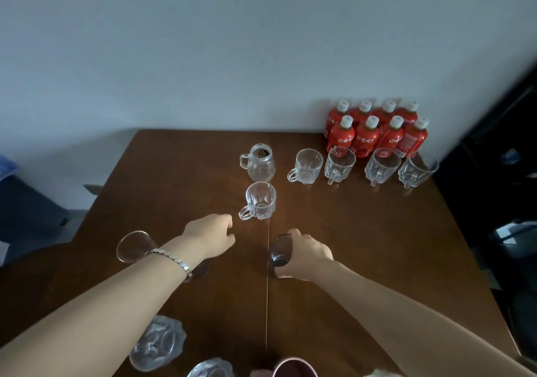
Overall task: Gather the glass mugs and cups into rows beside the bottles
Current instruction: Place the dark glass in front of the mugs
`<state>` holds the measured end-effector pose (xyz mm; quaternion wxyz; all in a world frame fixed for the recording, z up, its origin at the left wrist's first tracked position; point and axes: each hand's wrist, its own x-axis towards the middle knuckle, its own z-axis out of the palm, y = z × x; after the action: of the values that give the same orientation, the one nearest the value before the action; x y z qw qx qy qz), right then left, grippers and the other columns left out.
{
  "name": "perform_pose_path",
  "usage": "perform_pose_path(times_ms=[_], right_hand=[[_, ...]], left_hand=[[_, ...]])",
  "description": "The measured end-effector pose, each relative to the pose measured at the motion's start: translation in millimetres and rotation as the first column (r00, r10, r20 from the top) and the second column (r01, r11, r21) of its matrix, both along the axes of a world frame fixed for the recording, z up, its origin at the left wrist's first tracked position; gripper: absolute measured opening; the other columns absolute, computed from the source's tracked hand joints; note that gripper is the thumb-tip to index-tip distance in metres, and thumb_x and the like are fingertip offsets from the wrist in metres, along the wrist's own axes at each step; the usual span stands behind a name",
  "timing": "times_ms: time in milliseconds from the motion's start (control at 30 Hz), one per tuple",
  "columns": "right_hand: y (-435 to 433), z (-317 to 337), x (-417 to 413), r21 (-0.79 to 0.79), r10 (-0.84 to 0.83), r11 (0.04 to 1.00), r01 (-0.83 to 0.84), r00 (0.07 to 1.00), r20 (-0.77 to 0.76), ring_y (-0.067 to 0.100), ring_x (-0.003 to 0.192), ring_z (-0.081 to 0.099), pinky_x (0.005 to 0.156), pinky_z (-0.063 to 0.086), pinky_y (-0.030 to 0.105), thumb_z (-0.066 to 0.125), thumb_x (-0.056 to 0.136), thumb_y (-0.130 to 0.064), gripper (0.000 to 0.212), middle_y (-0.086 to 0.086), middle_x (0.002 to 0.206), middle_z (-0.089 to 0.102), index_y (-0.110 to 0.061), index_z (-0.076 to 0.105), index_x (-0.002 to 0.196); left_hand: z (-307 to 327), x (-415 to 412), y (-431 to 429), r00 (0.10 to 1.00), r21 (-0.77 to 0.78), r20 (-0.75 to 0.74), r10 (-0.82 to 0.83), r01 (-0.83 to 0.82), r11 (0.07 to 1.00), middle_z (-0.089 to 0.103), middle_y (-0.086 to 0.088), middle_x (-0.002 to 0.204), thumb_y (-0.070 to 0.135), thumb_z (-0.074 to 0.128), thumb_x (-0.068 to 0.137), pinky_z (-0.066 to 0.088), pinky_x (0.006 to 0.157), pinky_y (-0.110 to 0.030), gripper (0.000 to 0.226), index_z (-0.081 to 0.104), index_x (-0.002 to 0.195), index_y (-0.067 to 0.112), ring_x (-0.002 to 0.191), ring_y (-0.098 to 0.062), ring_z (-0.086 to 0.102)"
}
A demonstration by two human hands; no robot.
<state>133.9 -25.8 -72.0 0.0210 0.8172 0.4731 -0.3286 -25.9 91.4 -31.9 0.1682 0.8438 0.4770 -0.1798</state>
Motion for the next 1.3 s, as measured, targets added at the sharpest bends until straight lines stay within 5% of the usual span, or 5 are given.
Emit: perform_pose_path(times_ms=[267, 600, 900, 1133, 1300], right_hand=[[50.5, 13.4, 73.2, 0.140, -0.220, 0.970, 0.198, 0.962, 0.163, 0.025, 0.107, 0.061, 0.078, 0.051, 0.034, 0.068, 0.071, -0.055, 0.089, 0.006, 0.123, 0.056, -0.017, 0.031, 0.141], [92.1, -3.3, 92.5, 0.115, -0.198, 0.977, 0.178, 0.962, 0.188, 0.025, 0.107, 0.062, 0.077, 0.051, 0.035, 0.066, 0.073, -0.059, 0.085, 0.006, 0.119, 0.061, -0.015, 0.035, 0.138], [71.0, -2.9, 87.8, 0.090, -0.287, 0.956, 0.280, 0.954, 0.087, 0.025, 0.109, 0.063, 0.074, 0.049, 0.034, 0.064, 0.073, -0.067, 0.105, 0.008, 0.124, 0.060, -0.007, 0.019, 0.147], [-5.1, 5.1, 70.9, -0.137, -0.128, 0.983, 0.120, 0.990, -0.050, 0.026, 0.112, 0.060, 0.094, 0.051, 0.038, 0.059, 0.090, -0.038, 0.049, 0.010, 0.128, 0.060, -0.005, 0.056, 0.127], [-54.6, 6.5, 35.5, -0.156, -0.013, 0.988, 0.005, 0.998, -0.053, 0.023, 0.118, 0.057, 0.096, 0.049, 0.034, 0.056, 0.092, -0.039, 0.045, 0.003, 0.131, 0.057, -0.014, 0.055, 0.129]], left_hand=[[-19.0, 16.6, 15.2, 1.000, -0.024, 0.005, -0.027, 0.027, 0.999, 0.056, 0.000, 0.130, 0.033, 0.042, 0.097, 0.044, 0.095, -0.034, 0.037, 0.049, 0.131, 0.019, 0.118, -0.021, 0.056], [-36.2, 18.7, 28.1, 1.000, -0.067, -0.001, -0.001, 0.001, 0.998, 0.058, 0.001, 0.129, 0.033, 0.043, 0.097, 0.047, 0.093, -0.034, 0.037, 0.050, 0.130, 0.020, 0.115, -0.021, 0.058], [-33.9, 19.3, 14.6, 1.000, -0.049, 0.013, -0.012, 0.012, 0.999, 0.058, 0.002, 0.130, 0.033, 0.042, 0.098, 0.047, 0.090, -0.032, 0.036, 0.050, 0.131, 0.020, 0.115, -0.019, 0.058], [-21.0, 13.2, -5.7, 1.000, -0.035, 0.025, -0.005, 0.006, 0.999, 0.059, 0.003, 0.129, 0.033, 0.044, 0.096, 0.045, 0.094, -0.035, 0.034, 0.054, 0.126, 0.023, 0.117, -0.020, 0.057], [-16.8, 0.5, -32.1, 0.997, -0.055, 0.078, -0.019, 0.024, 0.998, 0.063, 0.004, 0.122, 0.033, 0.048, 0.094, 0.046, 0.089, -0.033, 0.030, 0.057, 0.121, 0.022, 0.112, -0.020, 0.059]])
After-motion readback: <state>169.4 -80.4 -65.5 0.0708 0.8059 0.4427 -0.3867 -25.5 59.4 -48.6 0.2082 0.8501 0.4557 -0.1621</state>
